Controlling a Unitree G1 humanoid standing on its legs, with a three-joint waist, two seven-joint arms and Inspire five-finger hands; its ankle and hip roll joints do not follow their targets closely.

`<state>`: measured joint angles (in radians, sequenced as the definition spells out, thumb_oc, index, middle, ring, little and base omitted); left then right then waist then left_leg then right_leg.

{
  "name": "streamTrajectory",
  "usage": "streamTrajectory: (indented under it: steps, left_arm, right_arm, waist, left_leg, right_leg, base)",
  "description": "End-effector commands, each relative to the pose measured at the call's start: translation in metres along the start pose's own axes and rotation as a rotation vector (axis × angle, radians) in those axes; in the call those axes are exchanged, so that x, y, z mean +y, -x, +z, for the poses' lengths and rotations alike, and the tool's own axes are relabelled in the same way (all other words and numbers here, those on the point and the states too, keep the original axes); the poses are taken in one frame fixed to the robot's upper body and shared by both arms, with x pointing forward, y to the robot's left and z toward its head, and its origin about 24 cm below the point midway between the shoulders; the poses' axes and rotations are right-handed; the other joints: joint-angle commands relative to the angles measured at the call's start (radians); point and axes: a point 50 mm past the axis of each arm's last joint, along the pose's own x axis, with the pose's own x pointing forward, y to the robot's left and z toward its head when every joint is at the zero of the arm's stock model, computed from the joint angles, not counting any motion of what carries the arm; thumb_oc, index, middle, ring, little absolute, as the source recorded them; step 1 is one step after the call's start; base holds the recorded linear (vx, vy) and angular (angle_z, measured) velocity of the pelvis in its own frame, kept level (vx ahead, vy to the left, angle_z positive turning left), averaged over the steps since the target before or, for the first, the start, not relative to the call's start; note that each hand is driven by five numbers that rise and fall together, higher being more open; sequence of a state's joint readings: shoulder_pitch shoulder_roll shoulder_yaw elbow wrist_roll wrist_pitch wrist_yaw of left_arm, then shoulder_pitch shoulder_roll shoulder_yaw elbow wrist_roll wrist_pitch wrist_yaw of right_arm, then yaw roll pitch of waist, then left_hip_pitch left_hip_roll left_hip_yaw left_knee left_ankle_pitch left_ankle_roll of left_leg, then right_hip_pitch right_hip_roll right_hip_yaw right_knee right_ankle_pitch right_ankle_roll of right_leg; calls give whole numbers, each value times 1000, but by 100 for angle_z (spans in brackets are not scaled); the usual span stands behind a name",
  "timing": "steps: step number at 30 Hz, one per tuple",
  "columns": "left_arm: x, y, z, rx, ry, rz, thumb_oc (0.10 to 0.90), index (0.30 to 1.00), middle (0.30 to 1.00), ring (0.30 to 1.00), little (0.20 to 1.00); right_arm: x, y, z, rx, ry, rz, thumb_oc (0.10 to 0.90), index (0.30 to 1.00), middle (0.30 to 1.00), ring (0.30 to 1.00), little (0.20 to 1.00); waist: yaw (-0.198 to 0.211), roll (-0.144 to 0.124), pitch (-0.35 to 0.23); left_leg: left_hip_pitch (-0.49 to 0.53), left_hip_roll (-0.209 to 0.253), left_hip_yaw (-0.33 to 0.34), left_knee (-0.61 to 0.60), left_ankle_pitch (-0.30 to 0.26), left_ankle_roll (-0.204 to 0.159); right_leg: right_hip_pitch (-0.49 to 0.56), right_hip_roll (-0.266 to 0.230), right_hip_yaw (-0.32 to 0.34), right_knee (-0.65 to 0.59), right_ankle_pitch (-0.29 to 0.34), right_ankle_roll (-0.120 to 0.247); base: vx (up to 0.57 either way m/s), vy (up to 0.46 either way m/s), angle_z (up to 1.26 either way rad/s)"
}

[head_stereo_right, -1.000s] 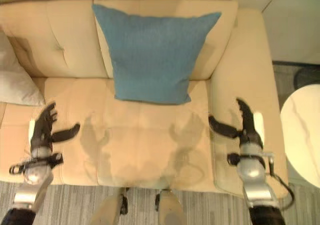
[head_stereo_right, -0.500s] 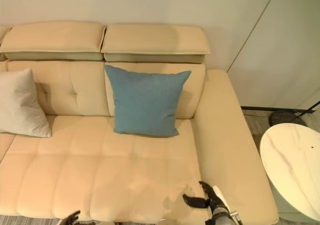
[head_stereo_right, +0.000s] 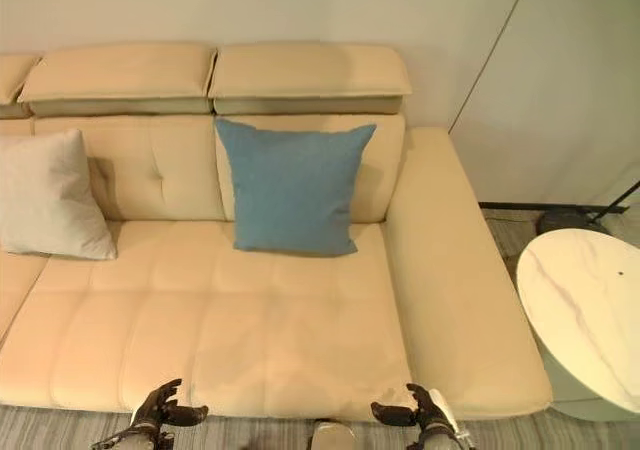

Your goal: Pick up all the scattered cushions and arrange them neatly on the sofa.

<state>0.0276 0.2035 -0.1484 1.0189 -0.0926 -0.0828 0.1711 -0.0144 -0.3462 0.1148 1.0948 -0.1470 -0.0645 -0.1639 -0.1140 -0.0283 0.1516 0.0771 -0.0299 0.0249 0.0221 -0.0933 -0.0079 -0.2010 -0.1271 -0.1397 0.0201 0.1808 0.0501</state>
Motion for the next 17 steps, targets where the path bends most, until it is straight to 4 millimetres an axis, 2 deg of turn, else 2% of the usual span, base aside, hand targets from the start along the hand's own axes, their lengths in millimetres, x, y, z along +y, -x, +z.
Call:
streamTrajectory:
  steps: [1,4,5,8,10,11,13,14,16,17]
  left_arm:
    - [25,0,-4,-10,-30,101,800,900,900,900,900]
    - [27,-1,-5,5,-58,105,800,900,900,900,900]
    - [29,-2,-6,23,-61,111,800,900,900,900,900]
    - [30,0,-16,66,-79,110,800,900,900,900,900]
    - [32,1,-23,98,-90,110,800,900,900,900,900]
    - [32,1,-23,98,-90,111,800,900,900,900,900]
    - [33,1,-25,104,-95,112,800,900,900,900,900]
    - [33,1,-25,104,-95,112,800,900,900,900,900]
    - [33,1,-25,105,-92,112,800,900,900,900,900]
    - [30,1,-23,102,-73,112,800,900,900,900,900]
  right_arm:
    - [-16,-5,21,-65,5,-73,800,900,900,900,900]
    - [-12,-6,24,-67,8,-66,800,900,900,900,900]
    - [-10,-7,26,-61,2,-60,800,900,900,900,900]
    - [-6,-6,18,-31,0,-49,800,900,900,900,900]
    - [0,-5,12,-3,-5,-32,800,900,900,900,900]
    - [0,-5,13,-4,-5,-32,800,900,900,900,900]
    - [8,-3,9,16,-16,-9,800,900,900,900,900]
    - [8,-3,9,16,-17,-9,800,900,900,900,900]
    - [11,-3,9,18,-20,-4,800,900,900,900,900]
    - [12,-4,14,14,-12,-2,800,900,900,900,900]
  waist:
    - [15,-19,22]
    - [12,-24,47]
    - [17,-18,65]
    - [44,-1,58]
    - [58,8,43]
    - [58,8,41]
    - [89,-5,7]
    - [89,-5,8]
    - [96,-19,-19]
    - [95,-19,-31]
  left_leg:
    - [47,-55,-11,25,-137,34]
    - [24,-57,-7,26,-112,45]
    - [-6,-52,-5,32,-91,52]
    - [-46,-38,6,26,-58,67]
    - [-65,-25,3,11,-32,70]
    - [-68,-25,3,11,-30,70]
    - [-89,-21,20,-9,-13,56]
    - [-86,-21,20,-10,-13,56]
    - [-89,-22,36,-25,-3,45]
    - [-92,-10,48,-39,12,36]
  right_leg:
    - [-61,34,-40,-32,-48,117]
    - [-87,19,-18,-2,-35,143]
    - [-81,33,45,59,-85,137]
    - [-36,24,50,208,-164,92]
    - [6,29,71,301,-220,81]
    - [3,29,72,300,-218,81]
    - [103,12,46,230,-235,80]
    - [106,12,46,227,-235,80]
    - [158,13,27,129,-243,91]
    - [158,33,51,81,-233,93]
  base:
    - [-294,93,-27]
    - [-248,61,-18]
    - [-433,83,0]
    - [-283,45,-18]
    - [-148,2,-19]
    - [-114,-62,3]
    - [-61,-84,0]
    - [-5,-83,-14]
    - [-7,-118,-13]
    - [-39,-153,-8]
